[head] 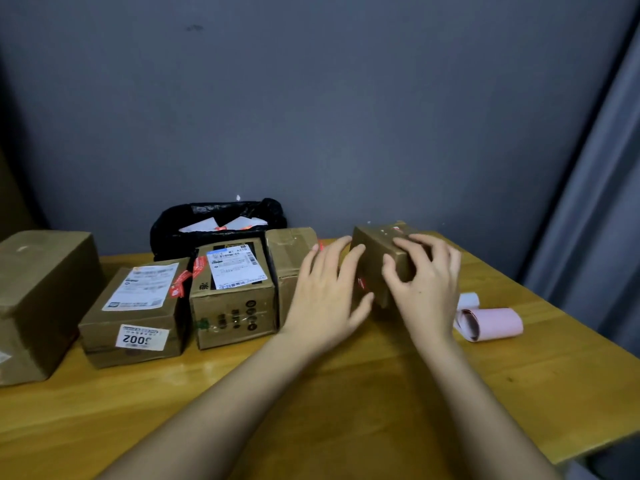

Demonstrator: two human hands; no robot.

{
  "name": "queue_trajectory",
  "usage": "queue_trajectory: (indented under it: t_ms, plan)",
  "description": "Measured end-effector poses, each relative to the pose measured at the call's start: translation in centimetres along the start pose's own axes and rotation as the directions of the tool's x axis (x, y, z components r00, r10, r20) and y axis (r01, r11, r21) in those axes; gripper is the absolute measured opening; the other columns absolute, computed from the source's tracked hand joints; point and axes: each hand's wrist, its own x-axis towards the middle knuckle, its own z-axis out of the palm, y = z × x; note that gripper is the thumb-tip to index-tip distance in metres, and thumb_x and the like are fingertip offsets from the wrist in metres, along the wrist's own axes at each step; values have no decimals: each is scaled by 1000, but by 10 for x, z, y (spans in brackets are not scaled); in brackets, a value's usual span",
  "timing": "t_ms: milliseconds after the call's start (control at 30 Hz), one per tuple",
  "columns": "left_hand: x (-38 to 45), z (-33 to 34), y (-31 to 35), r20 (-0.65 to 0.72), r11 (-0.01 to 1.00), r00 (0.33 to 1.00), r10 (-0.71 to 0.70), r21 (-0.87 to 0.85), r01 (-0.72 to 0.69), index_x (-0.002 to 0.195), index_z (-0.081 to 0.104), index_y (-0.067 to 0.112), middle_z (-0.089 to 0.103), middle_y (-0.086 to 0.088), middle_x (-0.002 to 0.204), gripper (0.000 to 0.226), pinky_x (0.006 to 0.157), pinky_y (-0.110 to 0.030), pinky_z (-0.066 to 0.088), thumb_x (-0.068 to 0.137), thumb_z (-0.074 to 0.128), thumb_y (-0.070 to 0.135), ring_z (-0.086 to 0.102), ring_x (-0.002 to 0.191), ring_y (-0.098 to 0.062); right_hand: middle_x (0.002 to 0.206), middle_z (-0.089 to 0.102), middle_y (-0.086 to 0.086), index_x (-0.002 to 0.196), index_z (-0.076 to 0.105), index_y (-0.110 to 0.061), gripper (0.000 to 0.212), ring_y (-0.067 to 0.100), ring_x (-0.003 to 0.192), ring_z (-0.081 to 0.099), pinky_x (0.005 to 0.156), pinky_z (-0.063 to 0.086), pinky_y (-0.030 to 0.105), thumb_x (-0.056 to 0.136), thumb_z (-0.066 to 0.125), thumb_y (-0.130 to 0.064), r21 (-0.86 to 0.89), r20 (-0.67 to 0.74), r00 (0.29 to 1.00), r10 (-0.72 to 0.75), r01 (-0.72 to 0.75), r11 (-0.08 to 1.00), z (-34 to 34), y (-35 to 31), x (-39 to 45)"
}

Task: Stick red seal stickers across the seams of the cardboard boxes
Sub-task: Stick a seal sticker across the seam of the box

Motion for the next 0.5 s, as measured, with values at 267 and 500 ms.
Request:
queue_trajectory:
  t_ms: [267,500]
  plan:
    - [3,-10,51,28,893,993,-112,-435,113,150,12,10,15,-6,157,93,118,-33,19,79,59,49,15,146,-17,115,58,-7,105,71,-22,37,14,111,44,89,23,0,90,45,-44,295,-102,982,156,-120,948,-42,-41,14]
    - [9,-41,41,-46,640,897,-440,-717,278,147,19,30,30,11,151,72,109,-26,33,87,56,46,33,136,-3,117,59,-2,119,66,-17,38,11,114,41,98,35,18,91,46,-33,304,-77,996,-55,76,950,-43,-93,10]
